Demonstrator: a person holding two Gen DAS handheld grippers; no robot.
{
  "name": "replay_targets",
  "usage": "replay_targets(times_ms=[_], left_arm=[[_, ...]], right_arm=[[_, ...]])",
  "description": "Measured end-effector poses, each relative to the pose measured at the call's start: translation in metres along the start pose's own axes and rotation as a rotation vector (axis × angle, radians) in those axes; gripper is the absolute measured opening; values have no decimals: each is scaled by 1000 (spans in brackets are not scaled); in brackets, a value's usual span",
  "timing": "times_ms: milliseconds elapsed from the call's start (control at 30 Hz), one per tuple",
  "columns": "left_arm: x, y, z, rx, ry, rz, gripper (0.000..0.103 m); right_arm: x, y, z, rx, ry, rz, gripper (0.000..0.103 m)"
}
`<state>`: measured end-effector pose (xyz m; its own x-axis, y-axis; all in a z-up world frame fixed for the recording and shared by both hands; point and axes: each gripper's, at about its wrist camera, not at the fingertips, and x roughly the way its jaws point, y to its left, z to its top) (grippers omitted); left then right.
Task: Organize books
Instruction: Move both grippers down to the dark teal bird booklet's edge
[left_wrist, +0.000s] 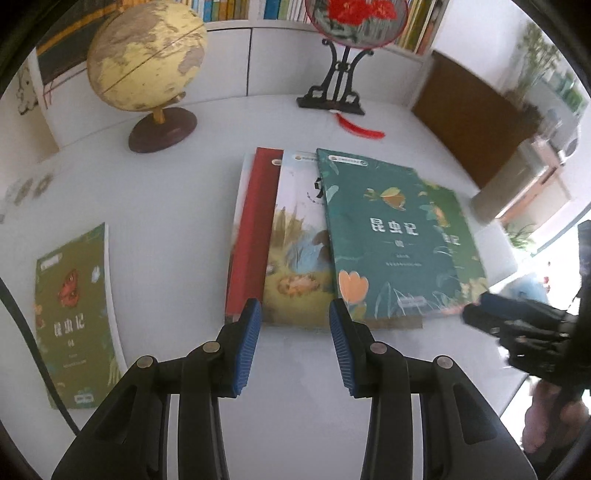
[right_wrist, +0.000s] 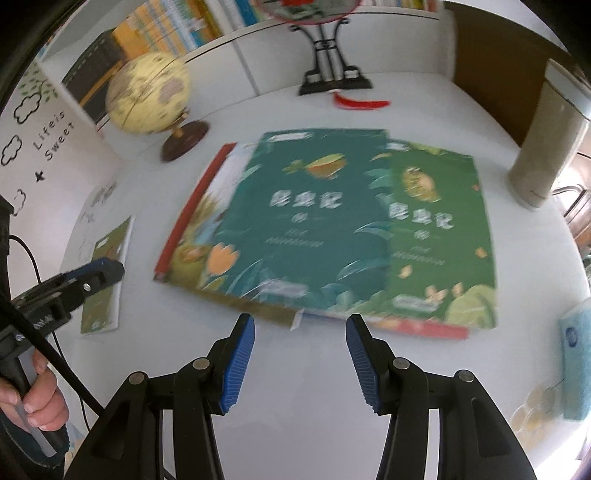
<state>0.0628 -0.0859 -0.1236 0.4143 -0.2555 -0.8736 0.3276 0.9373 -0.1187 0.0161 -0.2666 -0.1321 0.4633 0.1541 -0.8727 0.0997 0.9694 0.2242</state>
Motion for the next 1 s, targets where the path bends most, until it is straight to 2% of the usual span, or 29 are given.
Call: replay_targets(times_ms=[200, 333, 600, 833, 900, 967, 1000], left_arm=[[32, -19, 11, 7, 58, 43, 36], [51, -24, 22, -13, 73, 25, 36], [72, -38, 28, -21, 86, -2, 36], [82, -43, 28, -22, 89, 23, 44], [84, -42, 29, -32, 90, 15, 49], [84, -41, 30, -43, 90, 3, 71], [84, -40, 30, -49, 86, -1, 72]], right_arm=[[10, -23, 24, 8, -12, 24, 50], [24, -37, 41, 24, -13, -1, 50], [48, -59, 63, 60, 21, 12, 51], [59, -62, 66, 53, 48, 25, 53], [61, -62, 67, 47, 50, 24, 53], [62, -62, 68, 41, 53, 21, 53], [63, -63, 69, 39, 54, 21, 53]])
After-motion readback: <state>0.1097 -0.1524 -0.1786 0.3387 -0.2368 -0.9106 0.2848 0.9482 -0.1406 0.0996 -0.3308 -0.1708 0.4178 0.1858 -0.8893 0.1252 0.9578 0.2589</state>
